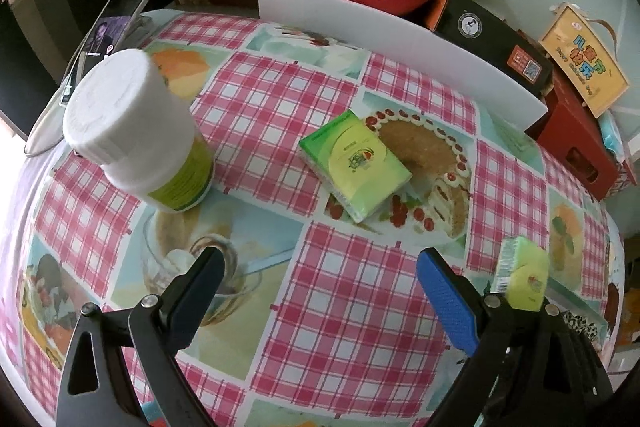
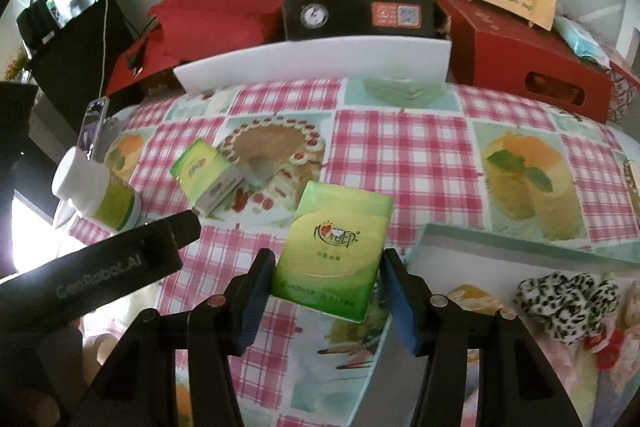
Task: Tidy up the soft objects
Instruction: 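Grasp the flat green tissue pack with the left tool while the right tool lifts its pack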
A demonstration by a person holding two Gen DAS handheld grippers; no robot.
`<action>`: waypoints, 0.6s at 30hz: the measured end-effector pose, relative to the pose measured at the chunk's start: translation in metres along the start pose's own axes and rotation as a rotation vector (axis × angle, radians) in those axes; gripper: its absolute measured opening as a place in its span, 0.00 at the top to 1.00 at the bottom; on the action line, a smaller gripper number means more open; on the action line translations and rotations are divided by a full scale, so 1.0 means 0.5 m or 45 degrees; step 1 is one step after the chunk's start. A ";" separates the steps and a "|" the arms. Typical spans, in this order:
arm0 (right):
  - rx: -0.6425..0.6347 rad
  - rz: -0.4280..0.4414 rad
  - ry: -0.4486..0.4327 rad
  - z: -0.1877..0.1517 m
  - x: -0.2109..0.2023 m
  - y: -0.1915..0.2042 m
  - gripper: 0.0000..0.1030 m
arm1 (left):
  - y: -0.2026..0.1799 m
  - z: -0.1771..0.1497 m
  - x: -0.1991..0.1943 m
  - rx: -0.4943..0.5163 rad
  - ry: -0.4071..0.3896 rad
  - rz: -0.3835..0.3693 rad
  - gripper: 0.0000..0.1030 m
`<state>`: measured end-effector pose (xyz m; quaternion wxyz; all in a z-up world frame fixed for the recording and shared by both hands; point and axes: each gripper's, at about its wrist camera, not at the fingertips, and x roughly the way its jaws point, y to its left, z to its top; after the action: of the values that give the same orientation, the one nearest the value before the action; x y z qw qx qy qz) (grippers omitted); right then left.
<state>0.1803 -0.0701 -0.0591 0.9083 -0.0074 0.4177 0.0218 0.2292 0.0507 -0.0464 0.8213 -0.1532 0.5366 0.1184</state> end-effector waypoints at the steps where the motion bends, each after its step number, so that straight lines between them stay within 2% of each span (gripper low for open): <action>1: 0.005 -0.001 -0.005 0.001 -0.002 -0.004 0.45 | -0.001 0.004 0.003 -0.002 0.003 0.003 0.06; 14: 0.066 0.019 -0.073 0.014 -0.029 -0.043 0.45 | -0.014 0.081 0.054 -0.119 0.012 0.004 0.07; 18: 0.080 0.018 -0.076 0.013 -0.030 -0.050 0.45 | -0.028 0.101 0.071 -0.114 0.011 0.023 0.07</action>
<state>0.1765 -0.0956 -0.0434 0.9199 0.0249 0.3911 0.0152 0.2910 0.0581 -0.0584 0.8103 -0.1853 0.5356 0.1490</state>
